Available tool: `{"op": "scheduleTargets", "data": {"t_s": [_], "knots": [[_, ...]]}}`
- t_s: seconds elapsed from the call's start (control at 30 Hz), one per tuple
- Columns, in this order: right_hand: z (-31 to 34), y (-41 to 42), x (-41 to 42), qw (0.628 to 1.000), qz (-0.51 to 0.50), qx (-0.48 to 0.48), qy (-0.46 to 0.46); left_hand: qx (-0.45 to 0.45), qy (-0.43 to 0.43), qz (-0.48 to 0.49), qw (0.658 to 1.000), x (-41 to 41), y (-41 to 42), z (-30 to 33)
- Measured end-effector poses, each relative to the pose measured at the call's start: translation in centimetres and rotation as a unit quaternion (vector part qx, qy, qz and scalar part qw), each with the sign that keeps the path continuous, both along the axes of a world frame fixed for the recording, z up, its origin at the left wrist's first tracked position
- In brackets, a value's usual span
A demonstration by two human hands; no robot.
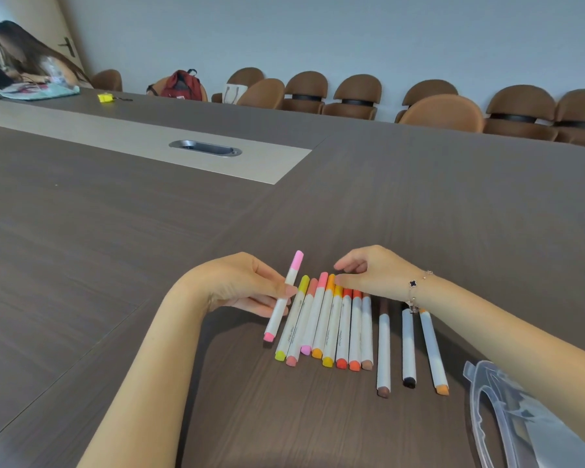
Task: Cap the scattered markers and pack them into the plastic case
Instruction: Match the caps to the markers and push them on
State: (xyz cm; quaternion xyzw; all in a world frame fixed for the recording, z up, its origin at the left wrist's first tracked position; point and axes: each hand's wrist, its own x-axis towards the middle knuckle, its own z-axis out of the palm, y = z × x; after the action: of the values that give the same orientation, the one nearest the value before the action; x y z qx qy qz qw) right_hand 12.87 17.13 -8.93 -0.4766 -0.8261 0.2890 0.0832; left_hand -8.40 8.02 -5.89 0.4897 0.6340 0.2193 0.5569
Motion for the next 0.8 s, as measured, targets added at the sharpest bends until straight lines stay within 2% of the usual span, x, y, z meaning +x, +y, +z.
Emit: {"op": "scheduleTargets", "data": {"t_s": [0.13, 0.4, 0.8], "knots": [[-0.2, -0.3, -0.3, 0.999, 0.028, -0.020, -0.017, -0.008, 0.013, -0.001, 1.000, 0.3, 0.2, -0.2], [-0.4, -1.6, -1.5, 0.992, 0.046, 0.056, -0.102, -0.010, 0.044, -0.003, 0.999, 0.5, 0.3, -0.4], [-0.6, -1.6, -1.8, 0.997, 0.062, 0.006, -0.045, -0.020, 0.040, -0.015, 0.999, 0.5, 0.6, -0.6]]}}
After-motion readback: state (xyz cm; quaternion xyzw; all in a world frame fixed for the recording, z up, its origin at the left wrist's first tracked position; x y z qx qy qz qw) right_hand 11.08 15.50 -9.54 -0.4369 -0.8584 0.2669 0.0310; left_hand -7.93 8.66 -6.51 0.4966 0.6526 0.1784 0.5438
